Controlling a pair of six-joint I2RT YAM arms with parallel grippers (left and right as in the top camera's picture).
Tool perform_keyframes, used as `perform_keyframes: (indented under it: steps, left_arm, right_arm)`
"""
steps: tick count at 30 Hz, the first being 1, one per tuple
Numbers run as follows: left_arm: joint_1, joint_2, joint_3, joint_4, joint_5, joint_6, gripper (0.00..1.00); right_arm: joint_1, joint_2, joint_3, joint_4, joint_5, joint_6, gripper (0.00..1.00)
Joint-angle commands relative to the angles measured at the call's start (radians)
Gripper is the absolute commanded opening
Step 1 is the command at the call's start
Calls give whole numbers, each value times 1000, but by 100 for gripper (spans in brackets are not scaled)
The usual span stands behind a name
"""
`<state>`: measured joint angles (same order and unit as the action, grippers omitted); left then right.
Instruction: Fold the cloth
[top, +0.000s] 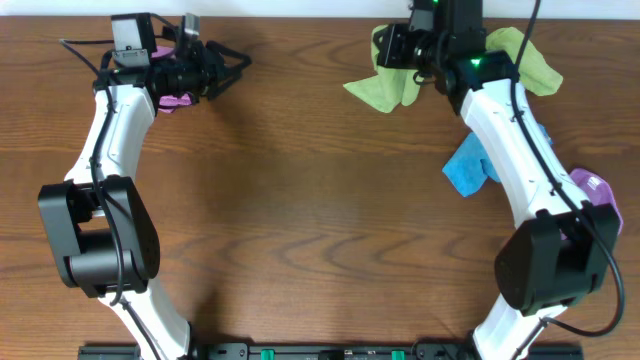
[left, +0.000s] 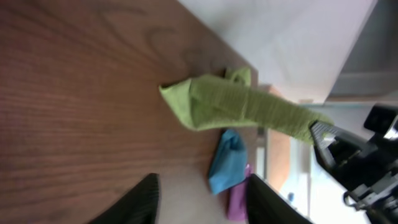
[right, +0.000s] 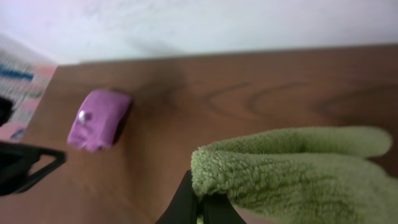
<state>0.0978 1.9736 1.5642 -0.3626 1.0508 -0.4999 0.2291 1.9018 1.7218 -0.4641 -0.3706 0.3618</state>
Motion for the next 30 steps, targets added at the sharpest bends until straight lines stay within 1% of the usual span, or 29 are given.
perform_keyframes:
  steps: [1, 3, 8, 10, 14, 17, 20, 23, 26, 27, 30]
  left_arm:
    - [16, 1, -8, -34, 14, 128, 52]
    - [35, 1, -8, -35, 16, 131, 55]
    - [93, 1, -7, -22, 16, 131, 56]
    - [121, 1, -7, -23, 16, 131, 58]
    - [165, 1, -7, -23, 22, 130, 59]
    - [180, 1, -7, -23, 24, 130, 60]
    - [184, 1, -7, -23, 24, 130, 62]
    - [183, 1, -7, -23, 24, 130, 63]
    - [183, 1, -7, -26, 24, 126, 65]
    - [183, 1, -7, -28, 25, 126, 67]
    - [183, 1, -7, -38, 37, 126, 70]
  right_arm:
    - [44, -58, 27, -40, -79, -19, 1]
    - [79, -87, 27, -90, -82, -20, 1]
    - [198, -194, 27, -190, -73, -45, 1]
    - [243, -246, 27, -223, -67, -44, 1]
    - [309, -344, 27, -327, -33, 20, 1]
    - [322, -378, 27, -386, -1, 47, 1]
    - [321, -374, 26, -428, 54, 50, 1]
    - [320, -325, 24, -435, 80, 50, 1]
    - [319, -246, 24, -421, 92, 50, 1]
    - [319, -217, 24, -414, 101, 50, 1]
    - [311, -109, 24, -359, 120, 50, 1]
